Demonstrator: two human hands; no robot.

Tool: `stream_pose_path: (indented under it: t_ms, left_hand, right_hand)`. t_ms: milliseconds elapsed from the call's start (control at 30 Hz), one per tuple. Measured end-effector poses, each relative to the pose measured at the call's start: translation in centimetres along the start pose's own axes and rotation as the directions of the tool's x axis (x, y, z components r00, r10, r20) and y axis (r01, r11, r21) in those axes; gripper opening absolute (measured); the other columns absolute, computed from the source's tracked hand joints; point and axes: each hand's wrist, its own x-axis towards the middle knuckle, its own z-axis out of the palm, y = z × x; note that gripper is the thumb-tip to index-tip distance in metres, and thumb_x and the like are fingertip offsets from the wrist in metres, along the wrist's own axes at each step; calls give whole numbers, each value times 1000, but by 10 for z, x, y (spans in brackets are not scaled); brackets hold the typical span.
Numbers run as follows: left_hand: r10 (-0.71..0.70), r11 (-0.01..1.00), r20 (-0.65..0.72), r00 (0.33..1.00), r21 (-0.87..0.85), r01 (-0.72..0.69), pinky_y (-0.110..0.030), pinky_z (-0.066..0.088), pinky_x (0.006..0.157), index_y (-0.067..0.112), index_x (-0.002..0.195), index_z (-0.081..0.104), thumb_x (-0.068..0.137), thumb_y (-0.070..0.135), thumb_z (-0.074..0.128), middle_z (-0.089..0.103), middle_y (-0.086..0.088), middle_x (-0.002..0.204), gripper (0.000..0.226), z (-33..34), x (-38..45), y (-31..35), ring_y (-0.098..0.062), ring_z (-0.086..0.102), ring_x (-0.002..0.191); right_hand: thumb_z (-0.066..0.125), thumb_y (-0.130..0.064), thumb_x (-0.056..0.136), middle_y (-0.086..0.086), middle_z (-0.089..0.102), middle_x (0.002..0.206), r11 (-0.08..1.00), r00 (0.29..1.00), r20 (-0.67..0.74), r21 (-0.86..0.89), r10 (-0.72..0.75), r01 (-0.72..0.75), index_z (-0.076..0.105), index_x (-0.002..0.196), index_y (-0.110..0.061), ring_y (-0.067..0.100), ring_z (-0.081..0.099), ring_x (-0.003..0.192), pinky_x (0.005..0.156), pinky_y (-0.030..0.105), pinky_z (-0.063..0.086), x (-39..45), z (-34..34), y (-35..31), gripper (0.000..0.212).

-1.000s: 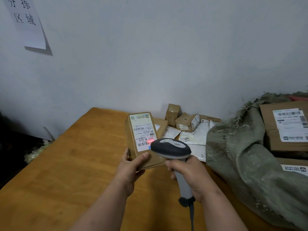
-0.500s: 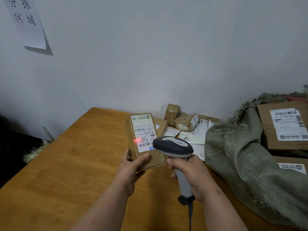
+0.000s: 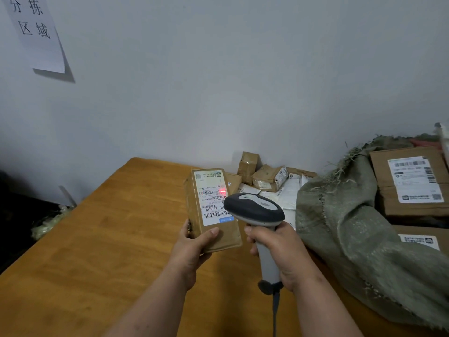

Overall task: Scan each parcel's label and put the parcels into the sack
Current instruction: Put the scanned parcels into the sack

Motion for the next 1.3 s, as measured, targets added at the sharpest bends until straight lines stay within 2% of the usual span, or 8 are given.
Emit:
stream_pose_path:
  t_ms: [167, 367, 533, 667, 900, 1033, 1167, 1300]
  left_hand:
    - [0, 1000, 10, 1000, 14, 0, -40, 56, 90, 33, 154, 30, 46, 30, 92, 66, 0, 123, 125, 1, -2, -1, -22, 70, 103]
    - [3, 1000, 11, 1000, 25, -3, -39, 56, 85, 35, 152, 29, 41, 34, 93, 66, 0, 122, 128, 4, -8, -2, -23, 70, 103]
    - [3, 1000, 10, 1000, 21, -4, -36, 57, 80, 36, 152, 30, 39, 35, 94, 66, 0, 123, 129, 7, -11, -3, -22, 71, 101]
    - [9, 1000, 3, 1000, 24, -9, -38, 56, 84, 36, 152, 30, 37, 37, 94, 65, 2, 124, 132, 10, -14, -4, -22, 70, 103]
    - [19, 1000, 4, 1000, 13, -19, -40, 56, 85, 36, 151, 31, 38, 35, 94, 65, 2, 122, 130, 16, -25, -7, -22, 70, 103]
    - [41, 999, 5, 999, -3, -41, -39, 56, 85, 34, 151, 32, 40, 32, 92, 65, 1, 123, 126, 21, -34, -7, -21, 69, 102]
    - [71, 997, 29, 997, -11, -71, -40, 56, 89, 32, 153, 29, 50, 28, 90, 63, -1, 129, 120, 26, -40, -5, -21, 69, 104]
    - [99, 995, 75, 992, 11, -100, -40, 56, 87, 32, 153, 30, 52, 28, 89, 63, -2, 127, 117, 36, -44, 4, -22, 68, 103]
  right_hand:
    - [78, -24, 82, -2, 68, 70, 1000, 1000, 1, 25, -1, 1, 75, 82, -24, 13, 64, 63, 74, 35, 48, -3, -1, -1, 4]
    - [76, -18, 86, -2, 68, 70, 1000, 1000, -1, 27, -2, 2, 75, 82, -24, 13, 63, 65, 80, 40, 51, -7, -3, -2, 7]
    - [75, -16, 87, -2, 67, 69, 1000, 1000, 4, 21, -12, 12, 75, 77, -27, 11, 63, 62, 73, 35, 48, -10, -6, -3, 14]
    - [74, -14, 87, -3, 68, 68, 1000, 1000, 0, 24, -6, 6, 77, 75, -30, 11, 62, 60, 67, 30, 49, -14, -9, -4, 19]
    - [74, -13, 87, 0, 67, 70, 1000, 1000, 12, 12, -11, 11, 74, 82, -20, 11, 62, 60, 64, 27, 50, -23, -17, -2, 8]
    - [75, -14, 85, -2, 71, 73, 1000, 1000, 4, -11, -12, 12, 75, 75, -22, 9, 62, 60, 58, 19, 50, -29, -21, -2, 13]
    - [76, -19, 84, 1, 75, 81, 1000, 1000, -26, -19, -13, 12, 77, 79, -31, 11, 65, 65, 66, 27, 50, -37, -22, -1, 13]
    - [78, -23, 82, 2, 75, 86, 999, 997, -77, -26, -28, 26, 75, 91, -30, 10, 68, 68, 74, 32, 50, -46, -26, -3, 11]
